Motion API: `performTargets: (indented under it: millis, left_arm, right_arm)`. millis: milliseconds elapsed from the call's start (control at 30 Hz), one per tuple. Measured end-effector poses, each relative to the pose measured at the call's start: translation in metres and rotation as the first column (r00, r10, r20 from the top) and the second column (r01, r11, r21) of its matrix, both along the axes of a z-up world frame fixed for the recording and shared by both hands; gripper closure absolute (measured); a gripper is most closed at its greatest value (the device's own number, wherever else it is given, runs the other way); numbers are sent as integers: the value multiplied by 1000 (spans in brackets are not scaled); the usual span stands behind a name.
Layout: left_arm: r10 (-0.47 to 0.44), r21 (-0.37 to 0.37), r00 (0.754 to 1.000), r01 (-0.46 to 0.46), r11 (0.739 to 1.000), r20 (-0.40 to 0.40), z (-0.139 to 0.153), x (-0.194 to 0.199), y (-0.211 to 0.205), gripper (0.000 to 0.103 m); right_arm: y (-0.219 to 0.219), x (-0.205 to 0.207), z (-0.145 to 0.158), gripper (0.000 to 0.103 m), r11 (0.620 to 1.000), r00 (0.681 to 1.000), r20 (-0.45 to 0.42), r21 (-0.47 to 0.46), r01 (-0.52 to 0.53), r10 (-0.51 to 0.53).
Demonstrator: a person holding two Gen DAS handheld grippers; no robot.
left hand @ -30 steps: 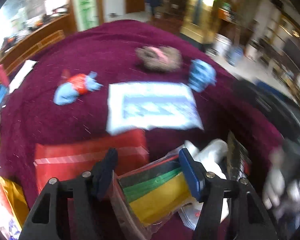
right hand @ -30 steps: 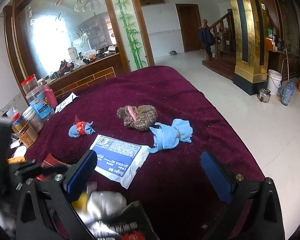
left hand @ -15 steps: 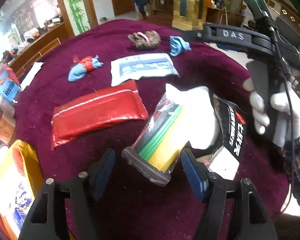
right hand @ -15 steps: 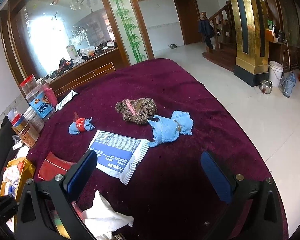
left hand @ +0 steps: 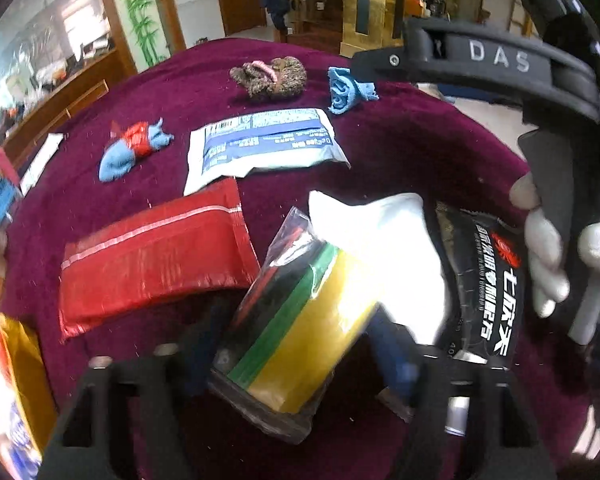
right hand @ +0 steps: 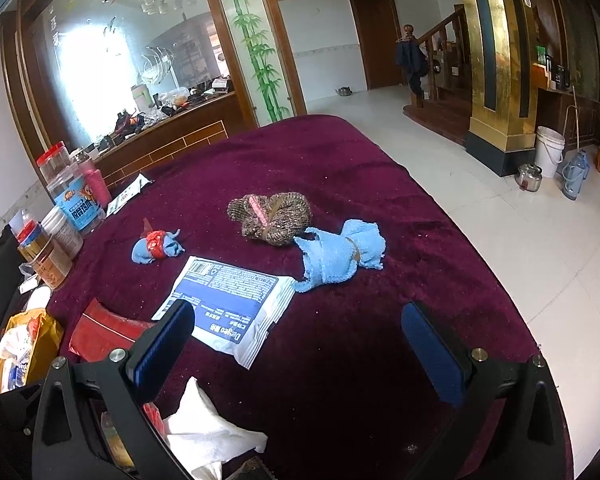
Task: Organize soft objects
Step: 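Grasp red-green-yellow striped pack with left tool while right tool grasps white cloth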
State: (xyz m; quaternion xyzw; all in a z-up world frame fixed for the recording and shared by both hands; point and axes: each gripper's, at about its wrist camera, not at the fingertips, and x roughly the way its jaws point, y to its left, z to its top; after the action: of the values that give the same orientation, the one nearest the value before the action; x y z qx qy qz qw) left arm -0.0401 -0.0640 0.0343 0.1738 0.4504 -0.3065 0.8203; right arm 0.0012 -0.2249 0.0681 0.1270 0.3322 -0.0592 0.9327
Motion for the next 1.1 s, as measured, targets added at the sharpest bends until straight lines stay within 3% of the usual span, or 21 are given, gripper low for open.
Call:
performTargets:
  millis: [133, 367, 500, 667, 800, 867, 1000, 1100]
  left_arm:
    - [57, -36, 998, -57, 998, -3, 7, -12, 20, 54]
    - [189, -117, 982, -191, 975, -23, 21, -41, 77, 54]
    - [278, -169, 960, -277, 946, -24, 26, -65, 108, 54]
    - [385, -290, 921, -387, 876, -65, 28, -90, 151, 54]
    - [443, -323, 894, -439, 838, -66, 29, -105, 180, 54]
    - [459, -341, 886, -453, 824, -68, 34, -113, 197, 59]
    - [498, -390, 865, -481, 785, -65, 44, -124, 231, 59]
    - [525, -419, 849, -497, 759, -58, 47, -131, 256, 59]
  right_arm:
    - [1, 0, 0, 0, 1000, 1000, -3, -4, 1, -1]
    - [2, 3, -2, 0, 1000, 1000, -8, -12, 6, -7]
    - [7, 4, -4, 0, 999, 1000, -16, -30, -15, 14]
    - [24, 4, -6, 0, 993, 999, -18, -110, -52, 50]
    - [37, 0, -6, 0, 984, 996, -19, -157, -88, 86]
    - [40, 1, -8, 0, 983, 987, -66, -101, -151, 145]
    - [63, -3, -8, 0, 954, 935, -190, 44, -297, 300]
    - [87, -6, -15, 0, 947, 902, -310, -17, -321, 300]
